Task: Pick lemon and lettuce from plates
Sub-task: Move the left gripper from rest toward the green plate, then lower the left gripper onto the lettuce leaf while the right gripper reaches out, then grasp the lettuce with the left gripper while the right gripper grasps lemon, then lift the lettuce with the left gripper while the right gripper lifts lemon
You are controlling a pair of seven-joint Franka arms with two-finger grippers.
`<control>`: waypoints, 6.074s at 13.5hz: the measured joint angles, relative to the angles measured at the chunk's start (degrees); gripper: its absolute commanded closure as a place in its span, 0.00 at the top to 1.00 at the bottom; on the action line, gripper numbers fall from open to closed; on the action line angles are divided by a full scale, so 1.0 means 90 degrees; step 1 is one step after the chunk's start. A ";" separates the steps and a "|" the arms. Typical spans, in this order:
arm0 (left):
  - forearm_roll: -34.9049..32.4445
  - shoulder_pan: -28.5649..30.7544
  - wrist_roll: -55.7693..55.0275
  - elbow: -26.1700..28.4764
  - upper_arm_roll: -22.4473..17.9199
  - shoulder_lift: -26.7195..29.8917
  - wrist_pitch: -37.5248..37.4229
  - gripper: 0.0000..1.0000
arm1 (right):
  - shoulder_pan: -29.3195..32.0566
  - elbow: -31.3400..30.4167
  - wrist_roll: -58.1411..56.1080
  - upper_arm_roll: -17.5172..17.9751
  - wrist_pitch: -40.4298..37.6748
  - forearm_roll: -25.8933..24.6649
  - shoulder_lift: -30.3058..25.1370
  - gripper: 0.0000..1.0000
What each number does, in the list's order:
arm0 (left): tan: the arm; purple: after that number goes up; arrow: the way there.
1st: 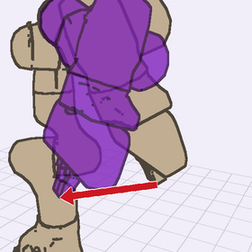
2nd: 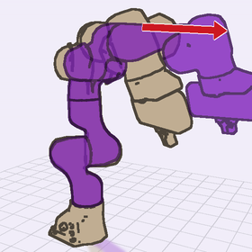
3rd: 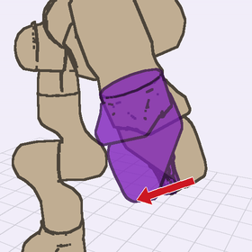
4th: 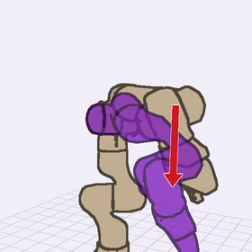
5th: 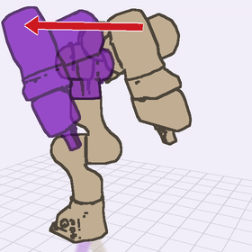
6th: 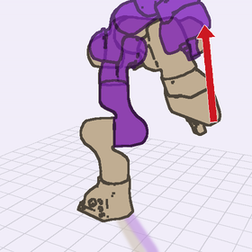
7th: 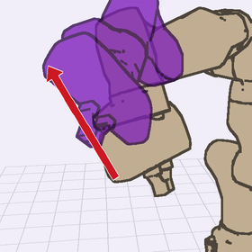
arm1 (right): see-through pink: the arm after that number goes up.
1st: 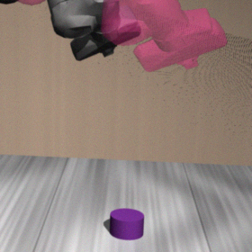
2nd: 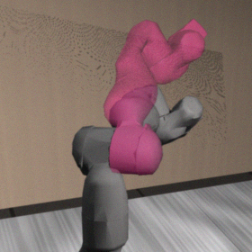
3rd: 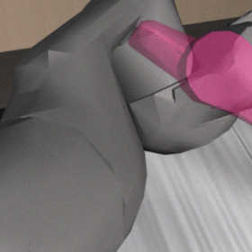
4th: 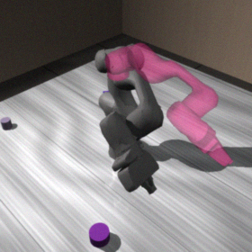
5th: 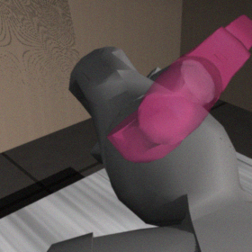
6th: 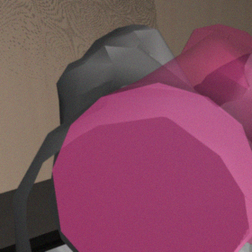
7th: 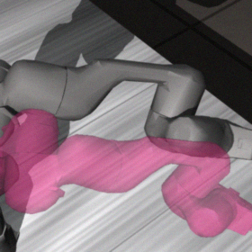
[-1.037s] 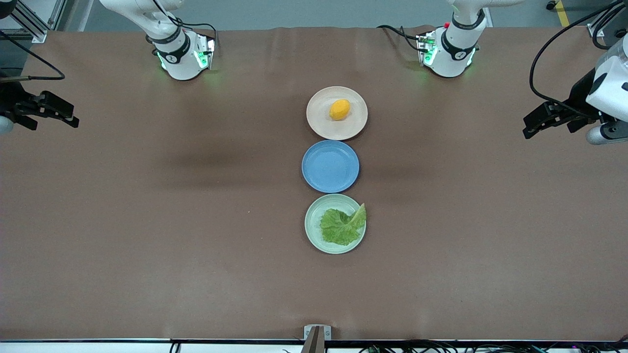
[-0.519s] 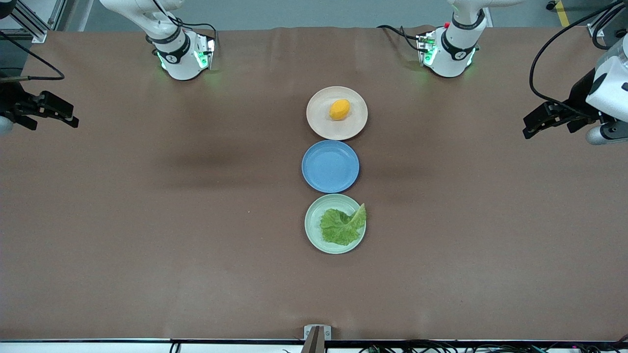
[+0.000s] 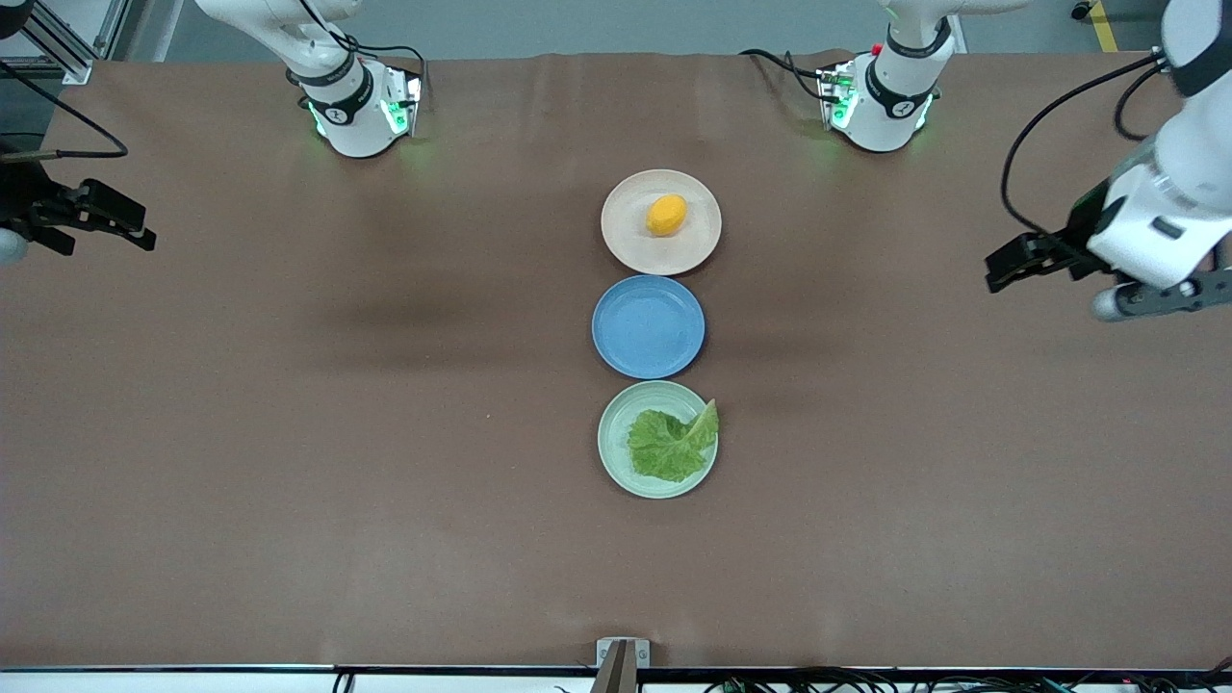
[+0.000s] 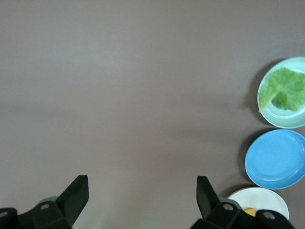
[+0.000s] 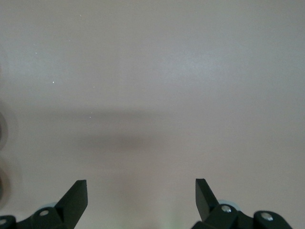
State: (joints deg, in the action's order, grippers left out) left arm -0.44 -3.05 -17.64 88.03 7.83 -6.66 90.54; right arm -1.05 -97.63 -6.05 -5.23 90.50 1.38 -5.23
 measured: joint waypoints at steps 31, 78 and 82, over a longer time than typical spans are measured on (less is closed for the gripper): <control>0.0308 -0.2743 -0.7449 -0.0782 0.0080 -0.4776 0.5465 1.00 | -0.3551 0.0012 0.6686 0.0109 0.0746 0.0855 0.1175 1.00; 0.0930 -0.0289 -0.2054 0.3722 0.0001 -0.0719 0.4773 0.00 | -0.7921 -0.0605 1.2353 0.0017 0.5543 0.0548 0.4539 0.00; 0.0928 -0.0155 -0.1505 0.4679 0.0001 -0.0691 0.5710 0.00 | -0.7546 -0.0273 1.1411 -0.0185 0.4026 0.0499 0.4077 0.00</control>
State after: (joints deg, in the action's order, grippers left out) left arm 7.91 -4.44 -31.18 130.14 7.84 -12.88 141.93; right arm -68.97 -100.08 96.65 -6.90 126.73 5.88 31.46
